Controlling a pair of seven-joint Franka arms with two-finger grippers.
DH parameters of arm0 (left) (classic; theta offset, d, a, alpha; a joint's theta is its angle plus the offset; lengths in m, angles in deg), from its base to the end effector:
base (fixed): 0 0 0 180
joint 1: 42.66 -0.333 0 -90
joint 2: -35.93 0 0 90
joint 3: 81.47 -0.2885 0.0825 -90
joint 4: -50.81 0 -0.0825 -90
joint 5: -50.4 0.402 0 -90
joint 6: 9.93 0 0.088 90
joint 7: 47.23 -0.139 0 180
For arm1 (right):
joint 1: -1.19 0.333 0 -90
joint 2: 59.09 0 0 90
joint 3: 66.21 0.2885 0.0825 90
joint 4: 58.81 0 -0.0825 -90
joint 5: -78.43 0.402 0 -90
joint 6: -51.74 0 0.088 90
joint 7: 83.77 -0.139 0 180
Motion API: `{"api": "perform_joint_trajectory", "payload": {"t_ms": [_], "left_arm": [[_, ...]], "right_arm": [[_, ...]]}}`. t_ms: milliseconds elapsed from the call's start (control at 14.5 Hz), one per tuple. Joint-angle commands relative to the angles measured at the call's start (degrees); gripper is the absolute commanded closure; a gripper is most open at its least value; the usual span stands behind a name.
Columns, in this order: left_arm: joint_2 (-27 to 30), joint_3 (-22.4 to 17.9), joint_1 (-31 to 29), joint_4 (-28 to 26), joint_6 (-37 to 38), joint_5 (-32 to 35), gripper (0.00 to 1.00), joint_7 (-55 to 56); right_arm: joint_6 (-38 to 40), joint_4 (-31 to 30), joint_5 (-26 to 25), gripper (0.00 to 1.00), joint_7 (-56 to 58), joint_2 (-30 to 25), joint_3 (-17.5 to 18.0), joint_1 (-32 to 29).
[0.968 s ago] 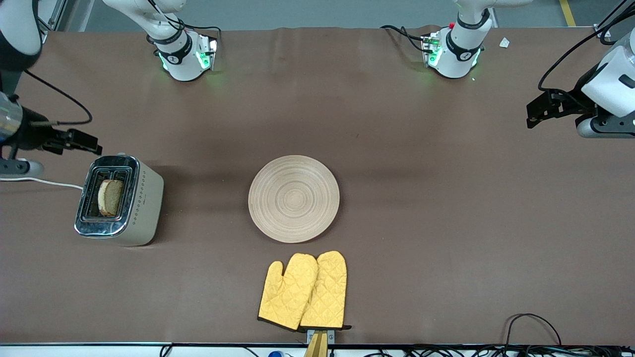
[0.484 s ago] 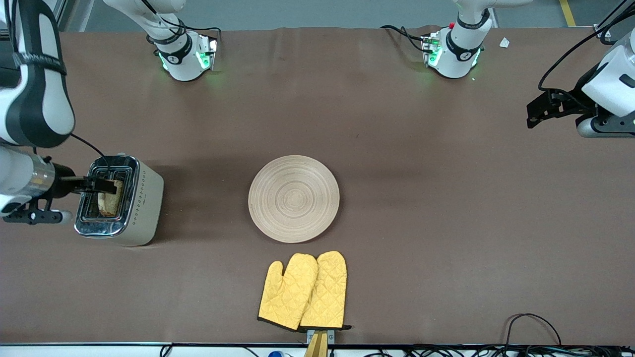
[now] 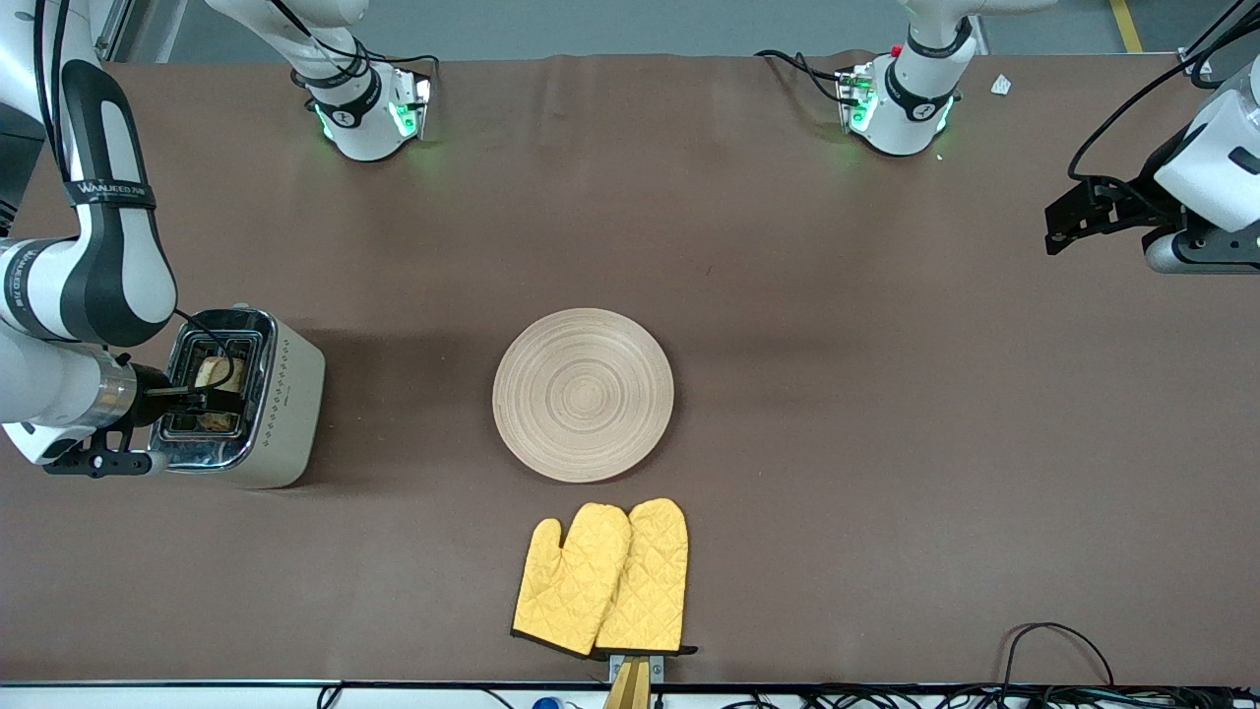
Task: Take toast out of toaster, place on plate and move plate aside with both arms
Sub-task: 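Grasp the bread slice with the right gripper and lift it out, then carry the bread with the right gripper over the wooden plate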
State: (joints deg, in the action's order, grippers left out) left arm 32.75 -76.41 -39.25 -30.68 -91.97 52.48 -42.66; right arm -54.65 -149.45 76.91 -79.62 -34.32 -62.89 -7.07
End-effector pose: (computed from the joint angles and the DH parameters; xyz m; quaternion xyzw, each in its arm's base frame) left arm 0.5672 -0.0776 0.5933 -0.9991 0.0319 0.0209 0.0181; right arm 0.6565 -0.0626 0.3117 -0.9969 0.0038 0.0780 0.0061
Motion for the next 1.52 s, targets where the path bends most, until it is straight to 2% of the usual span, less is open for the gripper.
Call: {"api": "perform_joint_trajectory", "payload": {"t_ms": [0, 138, 484, 760, 899, 1037, 1244, 1313, 1382, 1452], "left_arm": [[-0.3, 0.0, -0.1, 1.0, 0.6, 0.4, 0.00, -0.6], [-0.3, 0.0, -0.1, 1.1, 0.5, 0.5, 0.00, -0.9], [-0.3, 0.0, -0.1, 1.0, 0.5, 0.3, 0.00, -0.8], [-0.3, 0.0, -0.3, 1.0, 0.5, 0.4, 0.00, -0.9], [-0.3, 0.0, -0.9, 1.0, 0.5, 0.3, 0.00, -1.0], [-0.3, 0.0, -0.9, 1.0, 0.5, 0.3, 0.00, -1.0], [-0.3, 0.0, -0.9, 1.0, 0.5, 0.3, 0.00, -1.0], [-0.3, 0.0, -0.9, 1.0, 0.5, 0.4, 0.00, -1.0], [-0.3, 0.0, -0.9, 1.0, 0.5, 0.4, 0.00, -1.0], [-0.3, 0.0, -0.9, 1.0, 0.5, 0.5, 0.00, -1.0]], "right_arm": [[2.2, -0.2, -0.6, 0.24, 1.8, -0.4, 0.7, -1.3], [4.3, -0.1, -0.4, 0.39, 1.9, -0.5, 0.7, -1.2], [4.0, -0.2, -0.2, 0.93, 2.1, -0.3, 0.7, -1.7], [4.5, 0.7, -0.6, 0.99, 5.0, -2.0, 0.8, -1.3], [6.6, 0.8, -0.5, 0.99, 5.5, -7.6, 1.0, -1.3], [12.5, 1.9, -0.1, 0.99, 7.1, -12.2, 1.2, -0.7], [13.7, 2.7, 0.5, 0.99, 5.8, -16.1, 1.3, 3.1], [13.8, 2.7, 2.0, 0.99, 2.2, -16.4, 1.3, 5.1], [14.7, 2.7, 6.1, 0.99, -3.4, -16.2, 1.3, 6.7], [16.2, 2.0, 13.9, 0.99, -8.5, -15.9, 1.0, 7.2]]}}
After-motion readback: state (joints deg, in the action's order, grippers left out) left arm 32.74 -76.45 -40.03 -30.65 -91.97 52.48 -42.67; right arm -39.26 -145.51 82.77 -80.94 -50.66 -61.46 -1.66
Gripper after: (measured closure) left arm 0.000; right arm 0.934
